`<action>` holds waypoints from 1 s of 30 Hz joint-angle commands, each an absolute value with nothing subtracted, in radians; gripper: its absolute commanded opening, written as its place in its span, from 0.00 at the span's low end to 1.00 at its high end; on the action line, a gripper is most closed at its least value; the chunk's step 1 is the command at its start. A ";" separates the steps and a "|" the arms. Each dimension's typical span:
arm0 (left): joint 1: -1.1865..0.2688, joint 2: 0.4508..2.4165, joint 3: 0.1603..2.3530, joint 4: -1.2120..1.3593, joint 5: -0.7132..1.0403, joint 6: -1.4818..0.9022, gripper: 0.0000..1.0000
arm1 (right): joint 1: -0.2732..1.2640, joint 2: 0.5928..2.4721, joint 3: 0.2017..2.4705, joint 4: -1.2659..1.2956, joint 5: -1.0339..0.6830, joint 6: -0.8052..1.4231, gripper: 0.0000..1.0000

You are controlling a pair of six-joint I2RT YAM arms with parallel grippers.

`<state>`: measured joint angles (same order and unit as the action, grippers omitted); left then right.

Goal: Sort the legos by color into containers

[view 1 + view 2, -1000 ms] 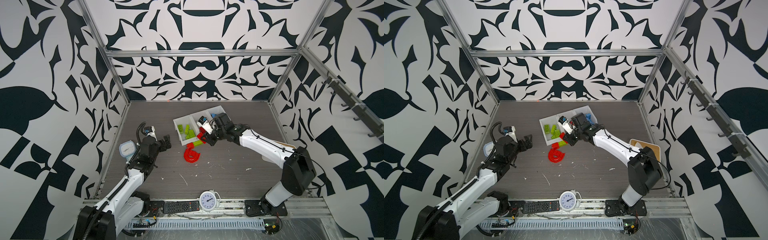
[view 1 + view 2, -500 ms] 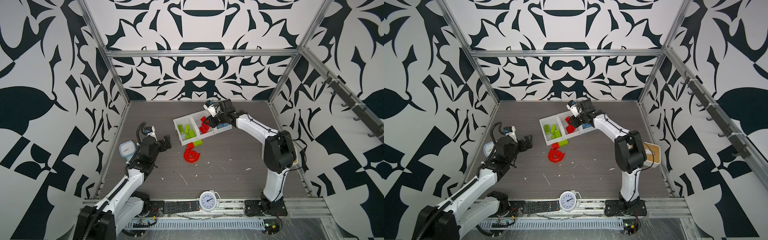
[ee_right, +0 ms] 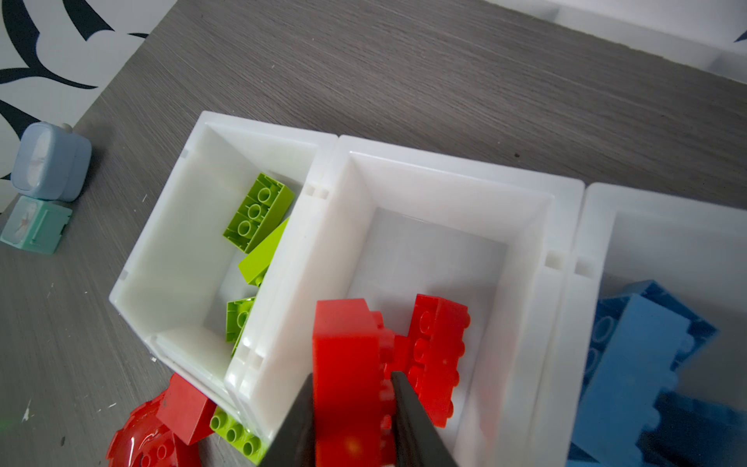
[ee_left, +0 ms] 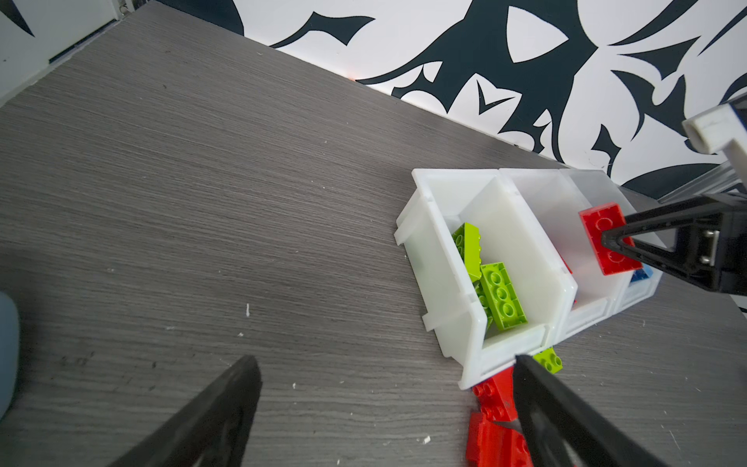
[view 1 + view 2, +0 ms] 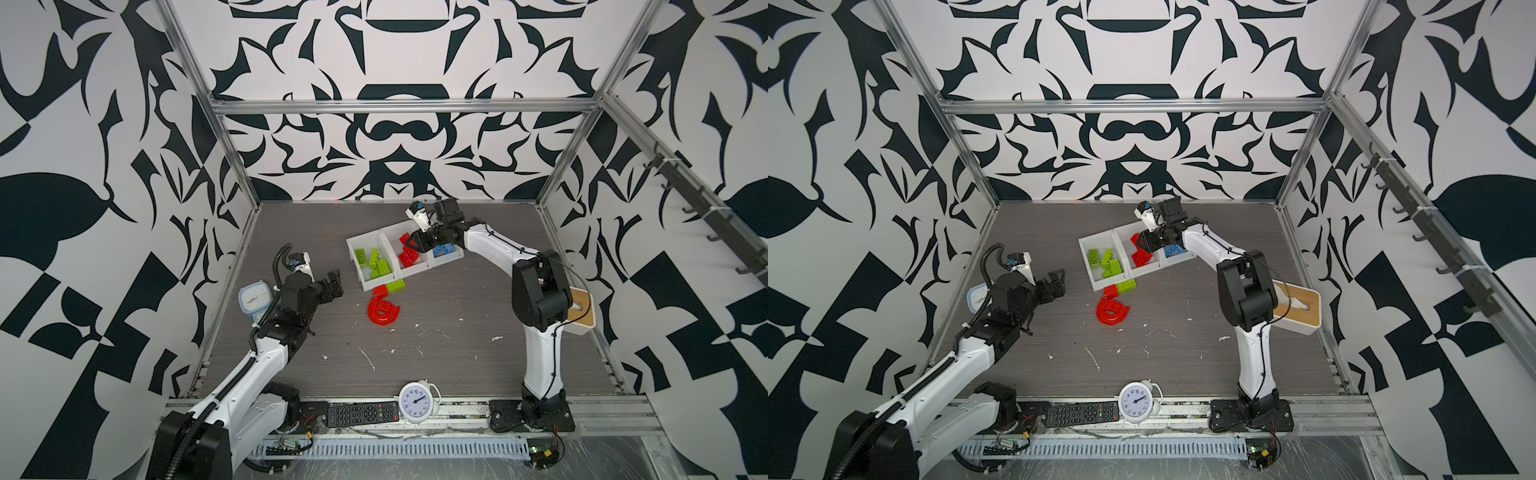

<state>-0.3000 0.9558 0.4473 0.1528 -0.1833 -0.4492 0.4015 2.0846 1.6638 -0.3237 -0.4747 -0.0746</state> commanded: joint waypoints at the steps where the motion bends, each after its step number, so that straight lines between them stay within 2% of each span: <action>1: -0.296 0.952 0.434 0.160 -0.177 -0.459 1.00 | 0.405 2.063 1.703 -0.313 -0.474 -0.065 0.43; 3: -0.296 0.952 0.434 0.161 -0.177 -0.459 1.00 | 0.405 2.061 1.704 -0.316 -0.469 -0.066 0.49; 5: -0.296 0.953 0.436 0.160 -0.176 -0.459 1.00 | 0.405 2.051 1.704 -0.325 -0.463 -0.070 0.51; 13: -0.296 0.944 0.433 0.160 -0.180 -0.463 1.00 | 0.445 1.851 1.514 -0.307 -0.434 -0.080 0.52; 21: -0.295 0.904 0.410 0.167 -0.211 -0.471 1.00 | 0.644 1.628 1.305 -0.365 -0.254 -0.071 0.55; 24: -0.293 0.905 0.408 0.166 -0.223 -0.477 1.00 | 0.736 1.621 1.292 -0.416 -0.199 -0.065 0.57; 30: -0.283 0.898 0.397 0.168 -0.230 -0.489 1.00 | 0.860 1.686 1.320 -0.455 -0.192 -0.041 0.57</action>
<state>-0.2920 0.9146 0.4168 0.1532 -0.2108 -0.4702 0.8326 1.6669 1.3041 -0.4118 -0.2264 -0.0635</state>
